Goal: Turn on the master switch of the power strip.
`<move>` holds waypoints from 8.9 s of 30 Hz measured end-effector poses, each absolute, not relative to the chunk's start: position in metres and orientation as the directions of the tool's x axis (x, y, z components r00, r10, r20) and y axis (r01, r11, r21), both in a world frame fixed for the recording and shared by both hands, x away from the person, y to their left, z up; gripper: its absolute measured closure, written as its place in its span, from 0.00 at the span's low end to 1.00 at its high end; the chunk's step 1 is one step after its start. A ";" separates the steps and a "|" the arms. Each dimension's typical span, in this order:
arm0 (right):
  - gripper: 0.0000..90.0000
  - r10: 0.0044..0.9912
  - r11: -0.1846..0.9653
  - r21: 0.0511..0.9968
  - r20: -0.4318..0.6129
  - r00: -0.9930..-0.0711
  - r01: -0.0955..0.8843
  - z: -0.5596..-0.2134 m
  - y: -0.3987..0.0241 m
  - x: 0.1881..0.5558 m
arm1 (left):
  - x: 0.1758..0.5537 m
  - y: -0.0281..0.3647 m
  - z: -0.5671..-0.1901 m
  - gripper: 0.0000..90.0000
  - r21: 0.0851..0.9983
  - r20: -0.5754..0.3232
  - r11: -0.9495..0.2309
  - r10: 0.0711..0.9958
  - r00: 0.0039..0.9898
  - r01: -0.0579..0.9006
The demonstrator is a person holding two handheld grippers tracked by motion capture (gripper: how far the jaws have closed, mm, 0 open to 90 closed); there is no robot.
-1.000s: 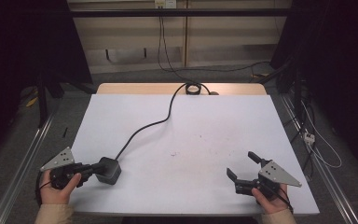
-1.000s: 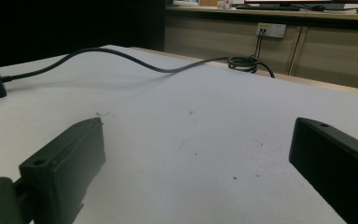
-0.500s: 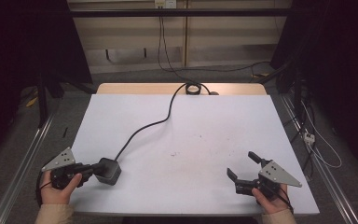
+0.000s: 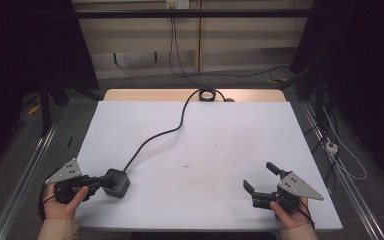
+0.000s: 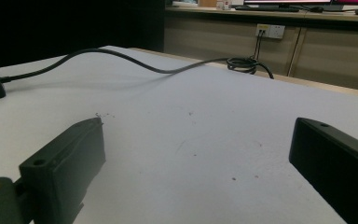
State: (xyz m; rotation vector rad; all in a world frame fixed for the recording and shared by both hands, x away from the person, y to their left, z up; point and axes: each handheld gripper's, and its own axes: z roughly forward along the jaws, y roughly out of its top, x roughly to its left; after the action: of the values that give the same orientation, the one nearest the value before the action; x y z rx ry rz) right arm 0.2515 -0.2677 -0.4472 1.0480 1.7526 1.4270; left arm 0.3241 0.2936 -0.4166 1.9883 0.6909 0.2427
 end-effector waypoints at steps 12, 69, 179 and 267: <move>0.03 0.879 0.094 0.978 0.006 -0.476 0.184 -0.447 -0.268 0.251 | 0.323 0.295 -0.421 1.00 0.864 -0.131 -0.338 0.564 0.815 0.373; 0.03 0.882 0.093 0.979 0.004 -0.472 0.182 -0.448 -0.268 0.251 | 0.321 0.291 -0.419 1.00 0.846 -0.069 -0.402 0.568 0.820 0.350; 0.03 0.873 0.100 0.980 -0.003 -0.487 0.172 -0.447 -0.265 0.253 | 0.328 0.286 -0.417 0.11 0.878 -0.182 -0.227 0.654 0.734 0.420; 0.03 0.872 0.098 0.979 0.002 -0.490 0.179 -0.448 -0.266 0.253 | 0.343 0.233 -0.426 0.06 0.885 -0.212 -0.222 0.591 0.778 0.410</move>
State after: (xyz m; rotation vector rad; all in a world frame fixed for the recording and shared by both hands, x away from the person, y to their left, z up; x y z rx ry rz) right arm 0.2526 -0.2655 -0.4480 1.0325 1.7612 1.4340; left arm 0.3426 0.2334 -0.4259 1.8522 0.7673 0.2027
